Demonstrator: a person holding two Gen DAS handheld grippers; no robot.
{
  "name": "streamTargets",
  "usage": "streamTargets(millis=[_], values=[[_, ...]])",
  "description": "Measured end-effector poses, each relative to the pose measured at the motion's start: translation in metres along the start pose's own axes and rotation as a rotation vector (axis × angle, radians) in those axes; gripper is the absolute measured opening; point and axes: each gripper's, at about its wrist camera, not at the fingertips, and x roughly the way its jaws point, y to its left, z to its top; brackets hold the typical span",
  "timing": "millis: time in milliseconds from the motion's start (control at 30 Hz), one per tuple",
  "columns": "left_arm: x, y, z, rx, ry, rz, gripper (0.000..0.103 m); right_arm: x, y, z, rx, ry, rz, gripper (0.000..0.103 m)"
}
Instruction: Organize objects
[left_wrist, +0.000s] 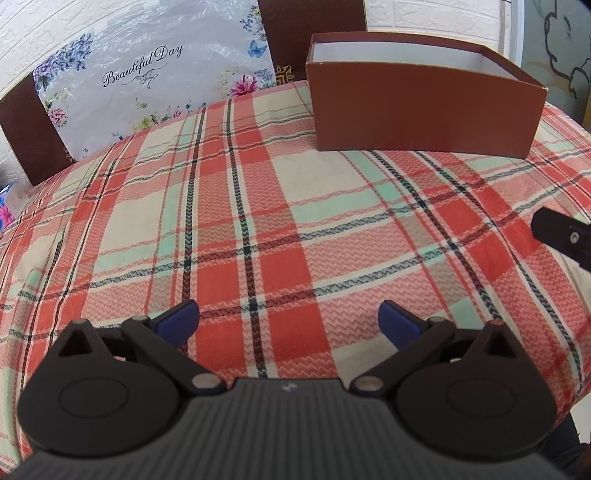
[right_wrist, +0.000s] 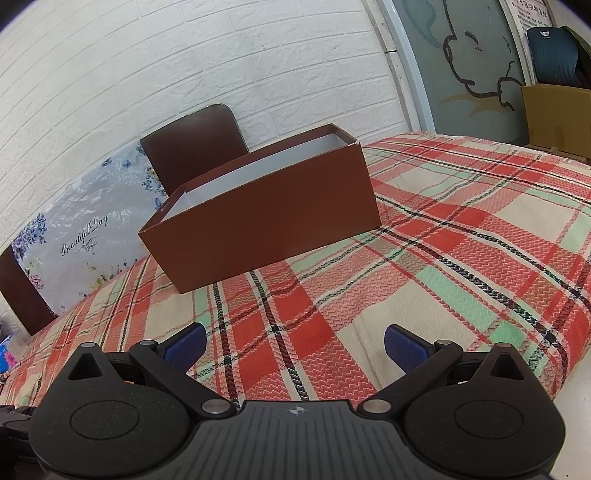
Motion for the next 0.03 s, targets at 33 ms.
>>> streamTargets(millis=[33], values=[[0.0002, -0.0001, 0.0006, -0.003, 0.004, -0.002, 0.103, 0.0000, 0.0000, 0.0000, 0.000, 0.000, 0.000, 0.102]])
